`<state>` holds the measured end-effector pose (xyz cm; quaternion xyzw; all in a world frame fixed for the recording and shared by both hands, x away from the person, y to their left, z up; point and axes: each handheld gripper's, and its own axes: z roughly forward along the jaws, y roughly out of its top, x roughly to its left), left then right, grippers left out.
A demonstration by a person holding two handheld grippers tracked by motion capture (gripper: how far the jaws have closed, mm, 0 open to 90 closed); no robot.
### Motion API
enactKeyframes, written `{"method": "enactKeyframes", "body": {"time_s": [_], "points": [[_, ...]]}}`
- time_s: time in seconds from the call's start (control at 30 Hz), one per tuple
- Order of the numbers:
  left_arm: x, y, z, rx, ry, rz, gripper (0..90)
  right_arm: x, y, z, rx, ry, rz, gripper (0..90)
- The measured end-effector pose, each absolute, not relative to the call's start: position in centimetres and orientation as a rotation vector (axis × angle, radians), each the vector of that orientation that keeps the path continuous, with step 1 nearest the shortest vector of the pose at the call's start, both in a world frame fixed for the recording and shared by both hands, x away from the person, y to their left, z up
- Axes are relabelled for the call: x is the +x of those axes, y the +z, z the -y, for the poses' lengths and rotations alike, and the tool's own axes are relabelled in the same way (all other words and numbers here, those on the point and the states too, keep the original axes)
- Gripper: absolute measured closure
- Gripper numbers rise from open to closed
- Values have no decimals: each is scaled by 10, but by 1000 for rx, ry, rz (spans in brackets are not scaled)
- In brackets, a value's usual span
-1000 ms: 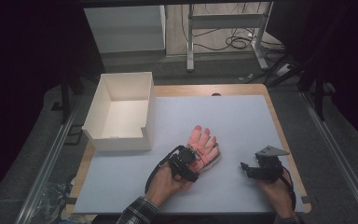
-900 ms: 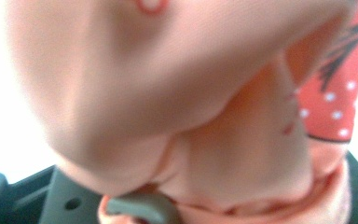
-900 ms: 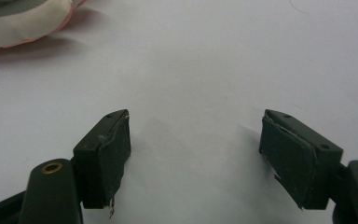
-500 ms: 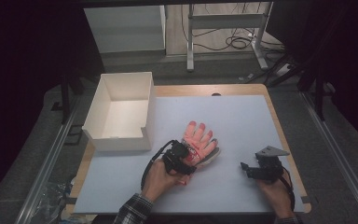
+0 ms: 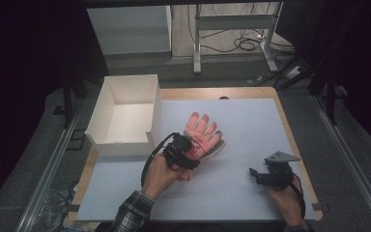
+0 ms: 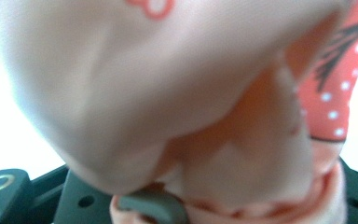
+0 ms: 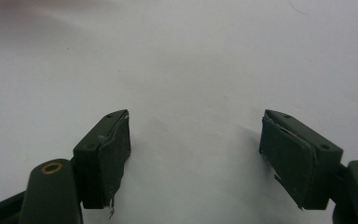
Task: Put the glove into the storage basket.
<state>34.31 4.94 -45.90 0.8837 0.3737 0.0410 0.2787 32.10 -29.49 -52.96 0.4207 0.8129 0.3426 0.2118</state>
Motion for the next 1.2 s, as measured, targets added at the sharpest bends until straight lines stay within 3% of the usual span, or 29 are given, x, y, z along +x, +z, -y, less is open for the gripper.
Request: {"method": "enactKeyframes", "body": {"time_s": [0.87, 1.2], "points": [[385, -388, -76, 2324, 192, -1082, 473, 321, -530, 295, 1170, 955, -2257, 250], [404, -350, -101, 2282, 279, -1159, 473, 321, -530, 295, 1174, 957, -2257, 249]]}}
